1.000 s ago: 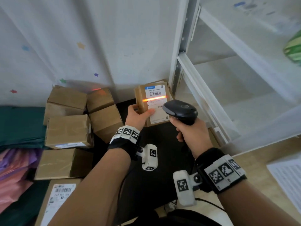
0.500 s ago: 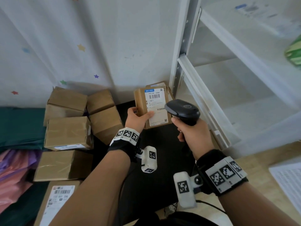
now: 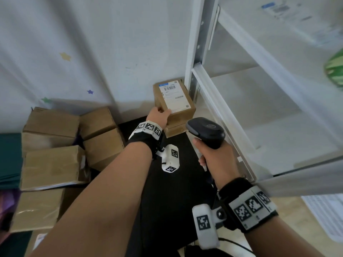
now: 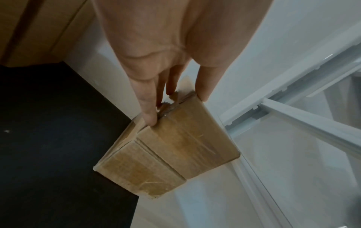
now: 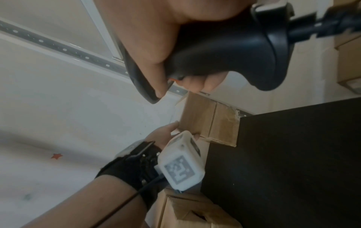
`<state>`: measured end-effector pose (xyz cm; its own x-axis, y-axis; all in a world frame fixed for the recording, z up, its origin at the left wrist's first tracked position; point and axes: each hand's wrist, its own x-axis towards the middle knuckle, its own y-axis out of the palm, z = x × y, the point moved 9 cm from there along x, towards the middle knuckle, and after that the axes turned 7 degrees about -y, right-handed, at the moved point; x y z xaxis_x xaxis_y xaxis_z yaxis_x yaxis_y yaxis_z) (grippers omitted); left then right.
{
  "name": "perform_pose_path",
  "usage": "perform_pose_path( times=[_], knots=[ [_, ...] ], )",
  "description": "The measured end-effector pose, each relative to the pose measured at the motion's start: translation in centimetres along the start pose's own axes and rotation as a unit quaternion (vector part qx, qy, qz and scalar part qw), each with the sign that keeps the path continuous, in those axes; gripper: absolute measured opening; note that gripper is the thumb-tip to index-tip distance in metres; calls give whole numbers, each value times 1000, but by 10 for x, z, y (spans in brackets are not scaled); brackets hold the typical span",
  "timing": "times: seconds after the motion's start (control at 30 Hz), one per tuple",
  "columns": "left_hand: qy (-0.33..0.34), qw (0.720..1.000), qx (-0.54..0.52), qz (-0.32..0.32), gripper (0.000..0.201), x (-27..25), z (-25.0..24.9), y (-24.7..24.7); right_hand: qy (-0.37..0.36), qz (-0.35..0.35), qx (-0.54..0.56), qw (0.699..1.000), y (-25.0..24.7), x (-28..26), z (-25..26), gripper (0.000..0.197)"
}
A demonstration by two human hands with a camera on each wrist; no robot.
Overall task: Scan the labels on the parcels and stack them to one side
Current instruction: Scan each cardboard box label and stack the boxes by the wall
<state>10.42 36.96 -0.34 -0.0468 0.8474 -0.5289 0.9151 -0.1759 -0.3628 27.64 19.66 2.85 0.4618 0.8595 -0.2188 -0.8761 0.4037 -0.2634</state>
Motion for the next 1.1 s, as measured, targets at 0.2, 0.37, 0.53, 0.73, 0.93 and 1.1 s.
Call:
perform_pose_path(
  times=[0.2, 0.37, 0.53, 0.73, 0.93, 1.1],
  knots=[
    [60, 995, 60, -48, 47, -17, -4, -12, 6, 6, -4, 1000, 4, 2, -3, 24],
    [142, 944, 211, -208, 41, -67, 14, -75, 13, 10, 4, 1000, 12, 1, -8, 26],
    [34, 886, 387, -252, 55, -84, 74, -120, 17, 26, 27, 999, 34, -6, -11, 25],
    [42, 896, 381, -224, 51, -96, 102, -121, 11, 53, 27, 998, 56, -23, -13, 25],
    [61, 882, 415, -214, 59, -103, 108, -110, -10, 51, 31, 998, 57, -34, -14, 26],
    [50, 885, 382, -261, 77, -108, 107, -119, -6, 39, 32, 999, 47, -38, -21, 24]
  ],
)
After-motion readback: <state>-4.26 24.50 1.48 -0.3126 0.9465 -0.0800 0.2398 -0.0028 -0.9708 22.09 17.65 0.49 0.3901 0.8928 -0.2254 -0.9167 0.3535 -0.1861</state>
